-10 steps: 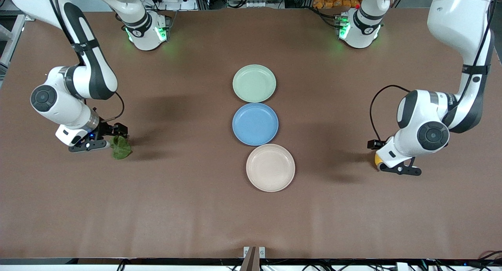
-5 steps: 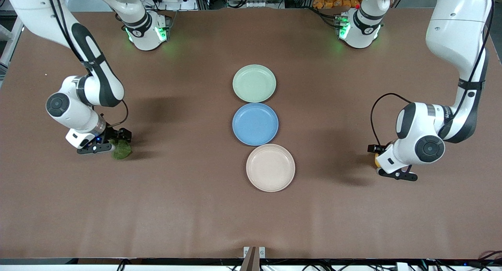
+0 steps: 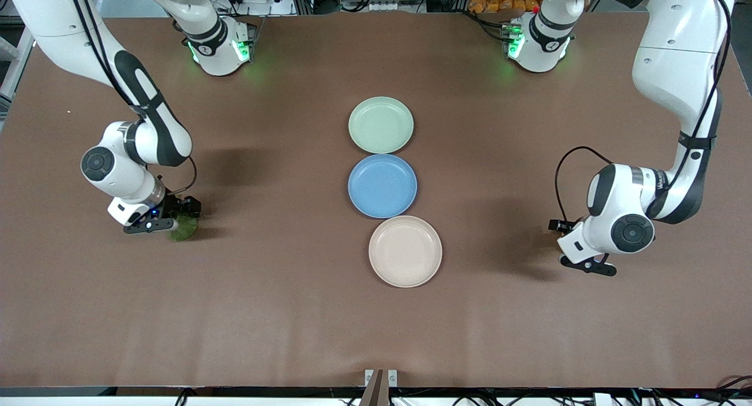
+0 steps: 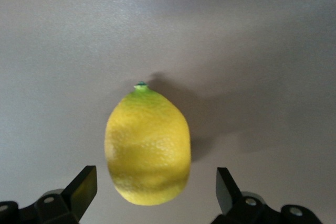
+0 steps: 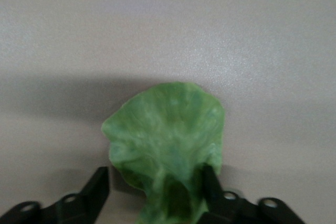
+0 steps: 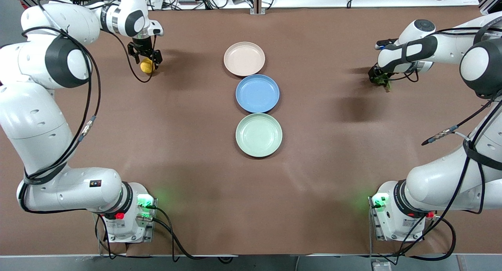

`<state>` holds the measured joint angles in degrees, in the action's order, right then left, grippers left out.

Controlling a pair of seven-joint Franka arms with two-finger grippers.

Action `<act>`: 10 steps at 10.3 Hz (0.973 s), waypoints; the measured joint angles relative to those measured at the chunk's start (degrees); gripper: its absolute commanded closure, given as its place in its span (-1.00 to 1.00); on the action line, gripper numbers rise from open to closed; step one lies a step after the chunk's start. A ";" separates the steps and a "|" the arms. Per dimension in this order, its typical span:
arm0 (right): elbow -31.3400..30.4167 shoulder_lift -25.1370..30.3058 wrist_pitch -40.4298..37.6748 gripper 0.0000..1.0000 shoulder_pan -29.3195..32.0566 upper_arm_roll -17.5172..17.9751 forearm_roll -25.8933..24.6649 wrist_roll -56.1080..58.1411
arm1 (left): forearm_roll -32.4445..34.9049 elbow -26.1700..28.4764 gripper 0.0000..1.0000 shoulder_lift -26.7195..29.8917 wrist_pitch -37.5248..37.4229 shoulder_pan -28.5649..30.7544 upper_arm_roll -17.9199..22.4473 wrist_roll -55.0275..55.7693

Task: Place lemon and lettuce in plates
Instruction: 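Close the right gripper on the lettuce while the left gripper grasps the lemon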

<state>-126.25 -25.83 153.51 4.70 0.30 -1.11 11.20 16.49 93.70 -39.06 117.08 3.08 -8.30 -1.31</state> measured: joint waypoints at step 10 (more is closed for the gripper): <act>8.52 6.04 -22.59 1.00 -5.21 0.61 0.03 -2.50 | -0.01 -3.06 1.00 -2.33 2.06 0.82 -0.21 -0.71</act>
<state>-117.73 -19.79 130.92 -0.50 0.92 -1.08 8.70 16.48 90.64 -41.39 119.13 3.91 -8.52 -2.02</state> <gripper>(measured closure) 0.965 0.348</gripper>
